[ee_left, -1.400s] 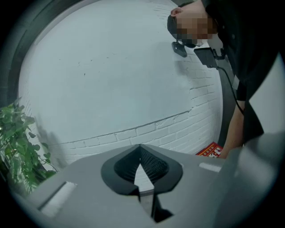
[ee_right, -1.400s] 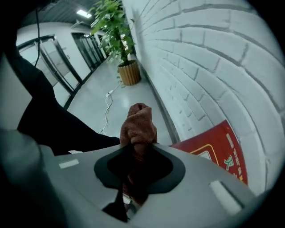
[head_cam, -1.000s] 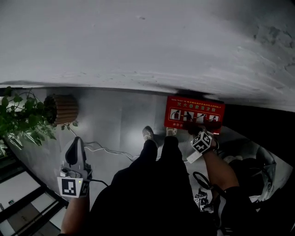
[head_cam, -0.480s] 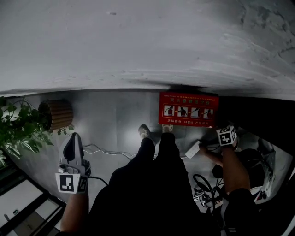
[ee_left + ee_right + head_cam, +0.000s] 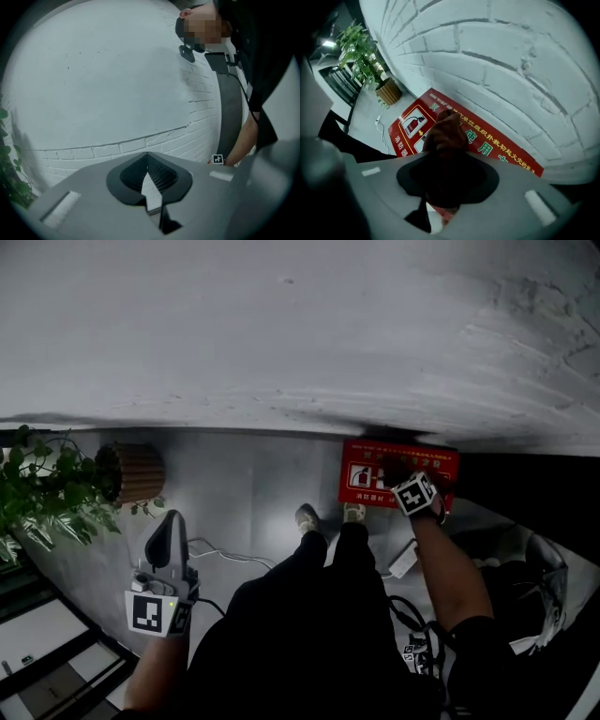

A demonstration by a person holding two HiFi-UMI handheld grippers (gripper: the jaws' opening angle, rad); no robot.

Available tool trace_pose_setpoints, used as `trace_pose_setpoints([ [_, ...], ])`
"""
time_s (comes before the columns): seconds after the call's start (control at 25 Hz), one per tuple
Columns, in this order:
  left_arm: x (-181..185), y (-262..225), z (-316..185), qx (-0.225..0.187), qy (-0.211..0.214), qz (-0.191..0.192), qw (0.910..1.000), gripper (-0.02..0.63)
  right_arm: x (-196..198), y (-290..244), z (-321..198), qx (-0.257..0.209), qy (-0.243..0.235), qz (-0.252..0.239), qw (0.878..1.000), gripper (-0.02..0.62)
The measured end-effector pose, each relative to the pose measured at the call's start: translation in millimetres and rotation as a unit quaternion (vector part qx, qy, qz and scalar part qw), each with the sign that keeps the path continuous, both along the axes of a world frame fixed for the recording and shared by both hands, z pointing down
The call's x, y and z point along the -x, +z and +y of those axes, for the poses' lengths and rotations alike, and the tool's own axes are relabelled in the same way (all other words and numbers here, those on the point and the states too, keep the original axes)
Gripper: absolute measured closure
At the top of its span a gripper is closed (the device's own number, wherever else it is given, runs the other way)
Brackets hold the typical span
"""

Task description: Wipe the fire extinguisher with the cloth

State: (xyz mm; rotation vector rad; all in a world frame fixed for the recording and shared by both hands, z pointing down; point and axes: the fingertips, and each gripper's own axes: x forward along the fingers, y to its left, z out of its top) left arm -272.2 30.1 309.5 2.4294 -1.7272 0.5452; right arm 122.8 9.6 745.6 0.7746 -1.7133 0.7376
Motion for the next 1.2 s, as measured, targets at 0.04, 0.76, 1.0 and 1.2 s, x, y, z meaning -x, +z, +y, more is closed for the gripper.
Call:
trace_pose_setpoints([
  [0.04, 2.5, 5.0, 4.9, 0.006, -0.004, 0.006, 1.0000, 0.606, 1.6, -8.6, -2.0, -0.010, 0.006, -0.008, 1.000, 0.444],
  [0.76, -201.2, 86.0, -118.8, -0.016, 0.203, 0.108, 0.9732, 0.606, -75.6, -362.1, -19.2, -0.487, 0.242, -0.175, 0.821, 0.595],
  [1.0, -225.5, 45.0, -111.9, -0.058, 0.249, 0.103, 0.9613, 0.606, -79.9, -360.1, -21.8, -0.477, 0.258, -0.165, 0.824, 0.595],
  [1.2, -216.1, 45.8, -110.6, -0.064, 0.253, 0.100, 0.9601, 0.606, -75.7, -331.6, -22.0, -0.453, 0.278, -0.180, 0.828, 0.595],
])
